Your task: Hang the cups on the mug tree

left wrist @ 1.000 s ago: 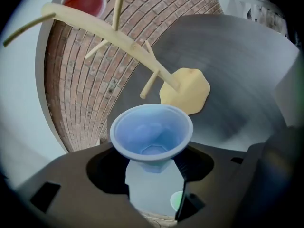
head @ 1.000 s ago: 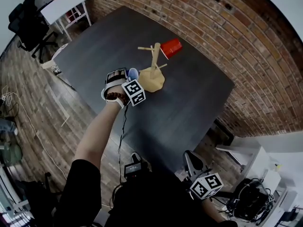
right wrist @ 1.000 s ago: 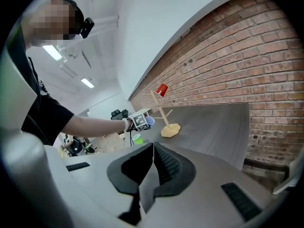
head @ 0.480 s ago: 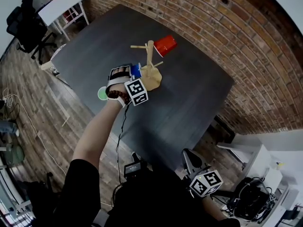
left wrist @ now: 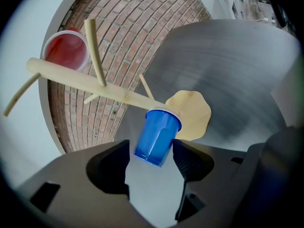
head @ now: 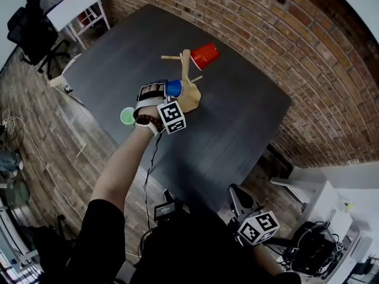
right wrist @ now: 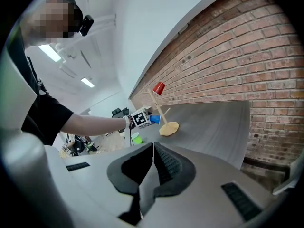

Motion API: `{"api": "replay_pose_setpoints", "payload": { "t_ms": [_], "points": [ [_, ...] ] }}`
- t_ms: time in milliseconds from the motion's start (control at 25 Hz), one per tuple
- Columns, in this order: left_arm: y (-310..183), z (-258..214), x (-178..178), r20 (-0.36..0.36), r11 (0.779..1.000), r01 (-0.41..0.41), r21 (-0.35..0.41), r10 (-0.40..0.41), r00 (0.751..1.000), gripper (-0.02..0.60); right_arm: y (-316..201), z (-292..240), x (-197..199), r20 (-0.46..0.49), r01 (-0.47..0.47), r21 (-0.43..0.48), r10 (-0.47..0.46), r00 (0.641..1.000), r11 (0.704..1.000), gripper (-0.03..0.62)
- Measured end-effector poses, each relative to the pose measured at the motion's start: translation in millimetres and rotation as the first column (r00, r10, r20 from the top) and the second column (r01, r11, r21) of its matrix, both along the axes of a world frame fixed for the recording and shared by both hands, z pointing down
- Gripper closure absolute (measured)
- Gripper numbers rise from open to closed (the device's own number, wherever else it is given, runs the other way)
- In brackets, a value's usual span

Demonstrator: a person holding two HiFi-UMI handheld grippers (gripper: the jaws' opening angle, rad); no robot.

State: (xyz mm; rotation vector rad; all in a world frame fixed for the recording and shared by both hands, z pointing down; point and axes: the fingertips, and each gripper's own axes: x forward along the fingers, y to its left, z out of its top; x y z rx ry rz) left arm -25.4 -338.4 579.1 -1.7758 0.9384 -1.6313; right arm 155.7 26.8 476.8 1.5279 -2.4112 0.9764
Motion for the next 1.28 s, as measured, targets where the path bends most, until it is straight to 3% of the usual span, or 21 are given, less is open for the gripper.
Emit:
{"api": "replay_pose_setpoints", "payload": {
  "t_ms": [240,320,400,480,520,640,720,760,840,920,1000,1160,1280],
  "points": [
    [27.7,-13.7,-12.8,-0.177,0.998,0.059,-0.021,-0.062,0.982,0.288,-2.7,-1.8,-4.0,0.004,0.021,0.012,-0.021,1.0,1.0,0.562],
    [43.9,-26.2,-20.0,-0.273,0.996,0.086,-0.009,-0.085,0.958,0.288,-5.3,-3.1,-7.7,0.005,0.032,0.02,-0.032,0.999,0.999,0.562],
    [66.6,-43.1,-24.1,-0.403,0.993,0.119,-0.012,-0.114,0.908,0.288,-8.4,-4.5,-11.5,0.006,0.039,0.023,-0.039,0.999,0.999,0.562],
    [98.9,-55.6,-20.9,-0.562,0.989,0.13,-0.075,-0.15,0.813,0.288,-11.9,-6.4,-15.9,0.004,0.046,0.03,-0.046,0.999,0.999,0.562],
    [119.4,-60.8,-16.1,-0.644,0.985,0.113,-0.129,-0.17,0.746,0.288,-14.0,-7.5,-18.5,0.003,0.05,0.037,-0.05,0.999,0.998,0.562],
    [193.8,-80.4,5.1,-0.832,0.949,-0.039,-0.312,-0.253,0.494,0.29,-21.9,-10.8,-28.6,0.0,0.065,0.064,-0.065,0.998,0.996,0.562],
    [238.3,-99.3,15.3,-0.884,0.917,-0.131,-0.376,-0.313,0.347,0.297,-27.0,-13.8,-36.5,-0.002,0.084,0.081,-0.084,0.996,0.993,0.562],
    [255.0,-107.3,16.4,-0.895,0.908,-0.146,-0.393,-0.341,0.288,0.31,-30.3,-16.1,-41.0,-0.003,0.094,0.088,-0.094,0.996,0.992,0.562],
    [278.9,-118.8,14.5,-0.902,0.9,-0.139,-0.413,-0.383,0.201,0.359,-39.2,-21.6,-53.4,-0.001,0.119,0.107,-0.12,0.993,0.987,0.562],
    [296.1,-127.4,15.1,-0.905,0.9,-0.129,-0.416,-0.396,0.156,0.368,-49.2,-29.1,-70.5,0.004,0.153,0.133,-0.155,0.988,0.979,0.562],
    [307.8,-136.9,18.7,-0.912,0.906,-0.124,-0.404,-0.388,0.134,0.37,-57.2,-39.2,-88.7,0.01,0.182,0.164,-0.186,0.982,0.97,0.562],
    [308.8,-156.8,21.6,-0.935,0.933,-0.099,-0.345,-0.333,0.119,0.38,-61.5,-54.6,-111.4,0.017,0.221,0.23,-0.231,0.973,0.948,0.563],
    [306.8,-165.3,18.5,-0.944,0.944,-0.086,-0.319,-0.308,0.115,0.388,-58.3,-55.5,-114.0,0.014,0.214,0.234,-0.223,0.975,0.948,0.563]
  ]
}}
